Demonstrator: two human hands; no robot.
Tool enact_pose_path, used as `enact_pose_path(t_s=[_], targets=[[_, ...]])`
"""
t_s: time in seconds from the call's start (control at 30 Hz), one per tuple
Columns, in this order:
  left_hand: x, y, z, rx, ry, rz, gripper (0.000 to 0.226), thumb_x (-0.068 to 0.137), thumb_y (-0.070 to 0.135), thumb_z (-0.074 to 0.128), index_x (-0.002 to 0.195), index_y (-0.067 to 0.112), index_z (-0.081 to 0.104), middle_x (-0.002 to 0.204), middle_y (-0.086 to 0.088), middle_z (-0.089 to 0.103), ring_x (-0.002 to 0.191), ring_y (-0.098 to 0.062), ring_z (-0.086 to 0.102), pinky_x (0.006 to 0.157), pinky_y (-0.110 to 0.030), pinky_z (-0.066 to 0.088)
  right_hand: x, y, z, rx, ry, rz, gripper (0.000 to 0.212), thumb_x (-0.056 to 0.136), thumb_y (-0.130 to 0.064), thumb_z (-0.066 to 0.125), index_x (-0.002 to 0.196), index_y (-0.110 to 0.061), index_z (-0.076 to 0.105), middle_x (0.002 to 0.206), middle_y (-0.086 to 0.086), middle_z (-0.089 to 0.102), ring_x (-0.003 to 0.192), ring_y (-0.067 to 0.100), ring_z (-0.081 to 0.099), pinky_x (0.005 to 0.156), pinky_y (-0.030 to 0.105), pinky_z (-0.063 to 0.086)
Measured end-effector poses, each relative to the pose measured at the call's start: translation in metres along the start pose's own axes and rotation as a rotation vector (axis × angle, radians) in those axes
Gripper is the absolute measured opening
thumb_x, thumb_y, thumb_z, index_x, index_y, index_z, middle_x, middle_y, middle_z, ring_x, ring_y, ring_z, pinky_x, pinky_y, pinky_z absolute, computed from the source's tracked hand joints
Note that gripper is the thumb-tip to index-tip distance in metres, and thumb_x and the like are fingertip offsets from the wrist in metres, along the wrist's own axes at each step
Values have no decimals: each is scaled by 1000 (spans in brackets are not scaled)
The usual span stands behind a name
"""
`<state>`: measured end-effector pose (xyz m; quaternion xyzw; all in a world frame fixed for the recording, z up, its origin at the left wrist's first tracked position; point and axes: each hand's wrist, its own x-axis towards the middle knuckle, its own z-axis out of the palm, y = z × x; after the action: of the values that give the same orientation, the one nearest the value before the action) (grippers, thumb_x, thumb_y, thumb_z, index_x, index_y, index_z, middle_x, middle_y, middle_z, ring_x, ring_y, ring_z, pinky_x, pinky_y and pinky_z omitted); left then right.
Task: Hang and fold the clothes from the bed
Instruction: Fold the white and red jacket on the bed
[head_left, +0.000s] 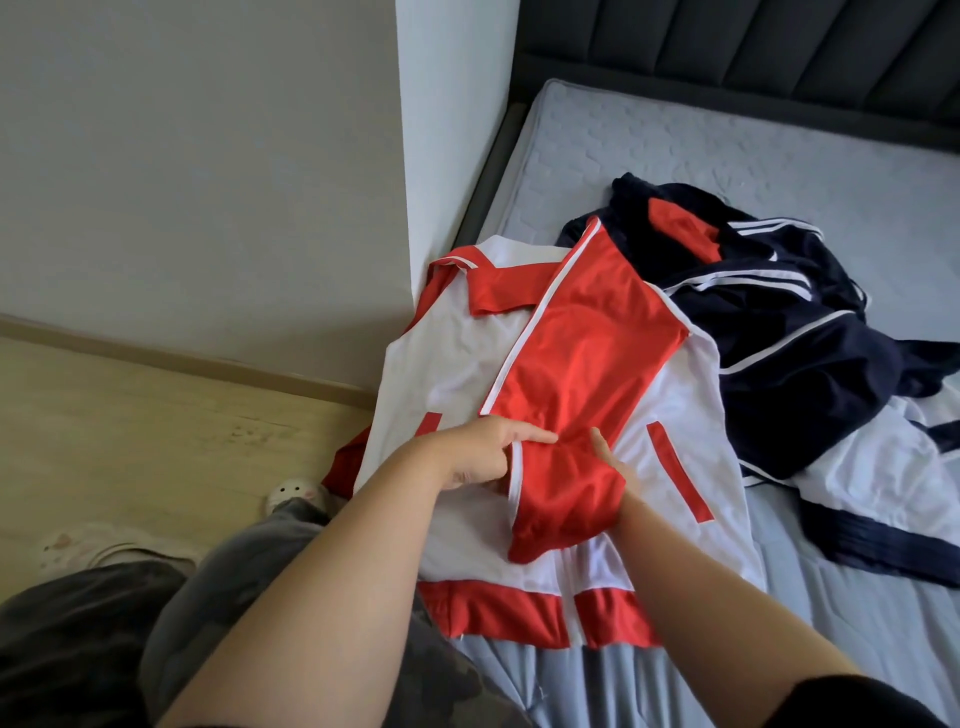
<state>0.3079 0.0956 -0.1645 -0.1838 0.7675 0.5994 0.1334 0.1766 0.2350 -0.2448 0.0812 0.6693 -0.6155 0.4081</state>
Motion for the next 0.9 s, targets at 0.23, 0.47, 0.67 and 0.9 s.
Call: enact_pose_path(t_s=[0.23, 0.47, 0.67, 0.9], targets=[[9, -19, 1, 451, 448, 139, 45, 86, -3, 45, 106, 26, 73, 117, 2, 58, 116, -17, 50, 95, -20, 39, -24, 1, -25, -307, 151, -334, 26, 96, -21, 53, 116, -4, 51, 76, 9, 56, 51, 6, 57, 48, 15, 43], [4, -15, 1, 510, 568, 217, 34, 76, -1, 59, 90, 25, 76, 152, 7, 33, 144, -20, 15, 116, -32, 16, -45, 15, -38, -1301, 5, -1144, 90, 63, 12, 69, 144, -15, 41, 143, 12, 44, 125, 34, 48, 95, 44, 49], [-3, -13, -1, 222, 583, 125, 37, 82, -1, 48, 90, 21, 76, 116, 2, 67, 119, -16, 52, 100, -27, 40, -59, 20, -19, -1056, -128, -1104, 60, 79, -6, 58, 137, -18, 50, 133, -6, 53, 117, 7, 47, 103, 13, 32], [-7, -14, -14, -80, 475, -29, 27, 82, 31, 70, 68, 10, 62, 66, -2, 53, 67, -14, 47, 67, -27, 36, -62, 3, 0, 88, -191, -25, 28, 95, -11, 43, 91, -1, 69, 78, 18, 69, 57, 24, 64, 47, 27, 51]])
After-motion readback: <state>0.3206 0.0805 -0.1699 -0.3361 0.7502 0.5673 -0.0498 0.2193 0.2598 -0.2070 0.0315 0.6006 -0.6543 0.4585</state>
